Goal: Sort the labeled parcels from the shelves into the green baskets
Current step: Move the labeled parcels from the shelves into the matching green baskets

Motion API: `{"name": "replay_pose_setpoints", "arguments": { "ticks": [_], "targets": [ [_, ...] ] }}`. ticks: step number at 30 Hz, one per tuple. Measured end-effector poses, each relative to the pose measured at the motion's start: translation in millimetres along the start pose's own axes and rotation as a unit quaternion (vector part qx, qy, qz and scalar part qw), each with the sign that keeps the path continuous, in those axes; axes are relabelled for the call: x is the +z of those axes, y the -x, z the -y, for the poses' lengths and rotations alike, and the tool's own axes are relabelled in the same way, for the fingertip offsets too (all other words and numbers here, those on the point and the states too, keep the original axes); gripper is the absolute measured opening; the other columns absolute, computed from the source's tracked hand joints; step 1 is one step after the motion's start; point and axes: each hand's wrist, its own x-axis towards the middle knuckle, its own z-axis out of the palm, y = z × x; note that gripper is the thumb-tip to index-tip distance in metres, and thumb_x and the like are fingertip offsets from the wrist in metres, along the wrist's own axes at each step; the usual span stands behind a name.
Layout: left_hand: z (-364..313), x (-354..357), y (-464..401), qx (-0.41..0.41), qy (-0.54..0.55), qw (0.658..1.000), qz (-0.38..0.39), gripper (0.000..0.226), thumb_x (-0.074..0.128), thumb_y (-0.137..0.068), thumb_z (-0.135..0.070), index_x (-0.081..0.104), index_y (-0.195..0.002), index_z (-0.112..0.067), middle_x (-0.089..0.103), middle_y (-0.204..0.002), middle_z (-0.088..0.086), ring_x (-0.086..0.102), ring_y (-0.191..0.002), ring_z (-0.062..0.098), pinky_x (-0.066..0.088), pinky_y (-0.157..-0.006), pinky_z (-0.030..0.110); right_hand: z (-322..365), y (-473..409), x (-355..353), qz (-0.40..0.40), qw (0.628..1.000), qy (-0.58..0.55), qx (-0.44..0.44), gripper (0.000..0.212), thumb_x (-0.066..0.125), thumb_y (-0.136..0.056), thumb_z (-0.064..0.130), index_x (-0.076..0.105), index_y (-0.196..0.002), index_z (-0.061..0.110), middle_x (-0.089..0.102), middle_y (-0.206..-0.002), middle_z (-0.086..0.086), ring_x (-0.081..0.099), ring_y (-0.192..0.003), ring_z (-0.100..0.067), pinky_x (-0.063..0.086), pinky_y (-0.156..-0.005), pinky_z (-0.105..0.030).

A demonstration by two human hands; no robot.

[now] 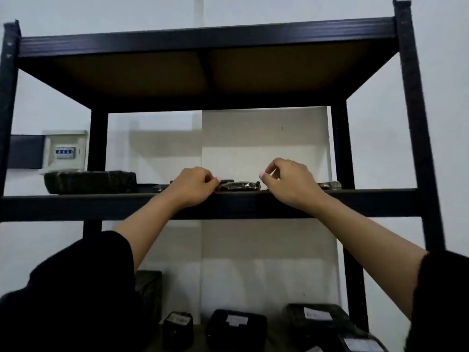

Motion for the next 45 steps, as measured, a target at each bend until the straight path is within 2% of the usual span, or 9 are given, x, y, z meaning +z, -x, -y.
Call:
{"name": "replay_pose_setpoints", "arguments": {
  "ticks": [4,7,10,15,19,22,25,29,45],
  "targets": [
    [-1,16,-36,-0.072,-0.018,0.991,0.111,0.050,0.040,-0.093,-0.051,0.063,-0.093,-0.006,0.059,-0.094,0.008,0.053,-0.087,0.023,0.037,-0.072,0.030,-8,-41,12,0.145,0.981,0.050,0.119,0.048,0.033,-0.095,0.050,0.059,-0.107,0.011,0.057,-0.117,-0.014,0.050,-0.117,-0.033,0.038,-0.097,-0.040],
    [5,25,-51,-0.087,0.055,0.981,0.163,0.054,0.044,-0.092,-0.051,0.065,-0.102,-0.003,0.064,-0.101,0.011,0.057,-0.085,0.021,0.041,-0.071,0.029,-12,-56,23,0.226,0.961,-0.064,0.149,0.036,0.044,-0.095,0.039,0.058,-0.108,0.009,0.058,-0.101,-0.007,0.055,-0.090,-0.021,0.041,-0.074,-0.029],
    [15,25,-50,-0.054,0.130,0.980,0.139,0.040,0.055,-0.088,-0.045,0.060,-0.114,-0.015,0.066,-0.109,0.008,0.061,-0.098,0.019,0.045,-0.083,0.027,-19,-59,29,0.210,0.966,-0.088,0.125,0.026,0.056,-0.090,0.036,0.054,-0.078,0.012,0.052,-0.075,-0.002,0.047,-0.065,-0.015,0.032,-0.053,-0.027],
    [15,21,-41,-0.009,0.278,0.960,0.025,0.054,0.076,-0.074,-0.023,0.048,-0.121,-0.023,0.062,-0.108,-0.003,0.067,-0.086,0.013,0.051,-0.067,0.017,-24,-58,26,0.157,0.948,-0.257,0.101,0.013,0.072,-0.082,0.019,0.064,-0.083,0.008,0.070,-0.080,-0.005,0.061,-0.073,-0.016,0.052,-0.077,-0.030],
    [13,21,-32,0.034,0.351,0.936,-0.023,0.070,0.078,-0.068,-0.009,0.042,-0.126,-0.023,0.060,-0.109,-0.002,0.072,-0.075,0.016,0.056,-0.064,0.017,-30,-57,25,0.145,0.936,-0.308,0.090,0.021,0.076,-0.078,0.013,0.058,-0.089,0.012,0.070,-0.084,-0.003,0.063,-0.067,-0.013,0.046,-0.053,-0.015],
    [12,22,-30,0.042,0.341,0.938,-0.039,0.078,0.079,-0.066,-0.011,0.039,-0.130,-0.026,0.058,-0.111,-0.001,0.072,-0.077,0.017,0.058,-0.068,0.020,-31,-57,26,0.142,0.937,-0.308,0.086,0.024,0.076,-0.077,0.017,0.059,-0.093,0.014,0.073,-0.087,-0.003,0.065,-0.076,-0.017,0.050,-0.068,-0.023],
    [9,21,-26,0.039,0.336,0.941,-0.032,0.077,0.078,-0.068,-0.012,0.038,-0.133,-0.027,0.056,-0.112,0.002,0.071,-0.076,0.015,0.057,-0.065,0.019,-30,-55,26,0.144,0.939,-0.302,0.085,0.027,0.076,-0.077,0.019,0.061,-0.098,0.013,0.074,-0.090,-0.005,0.066,-0.081,-0.020,0.051,-0.085,-0.032],
    [4,18,-22,-0.004,0.326,0.945,-0.017,0.060,0.077,-0.072,-0.024,0.042,-0.121,-0.026,0.059,-0.109,-0.005,0.071,-0.078,0.010,0.054,-0.060,0.018,-26,-51,22,0.122,0.933,-0.328,0.086,0.018,0.062,-0.088,0.012,0.060,-0.107,0.012,0.070,-0.093,-0.006,0.062,-0.070,-0.016,0.043,-0.050,-0.016],
    [-10,11,-5,-0.007,0.324,0.943,0.079,0.030,0.068,-0.083,-0.018,0.061,-0.112,-0.014,0.075,-0.095,0.003,0.070,-0.087,0.009,0.053,-0.073,0.013,-26,-24,0,0.005,0.884,-0.467,0.036,0.019,0.072,-0.081,0.012,0.062,-0.097,0.007,0.071,-0.097,-0.016,0.069,-0.096,-0.027,0.055,-0.088,-0.034]
  ]
}}
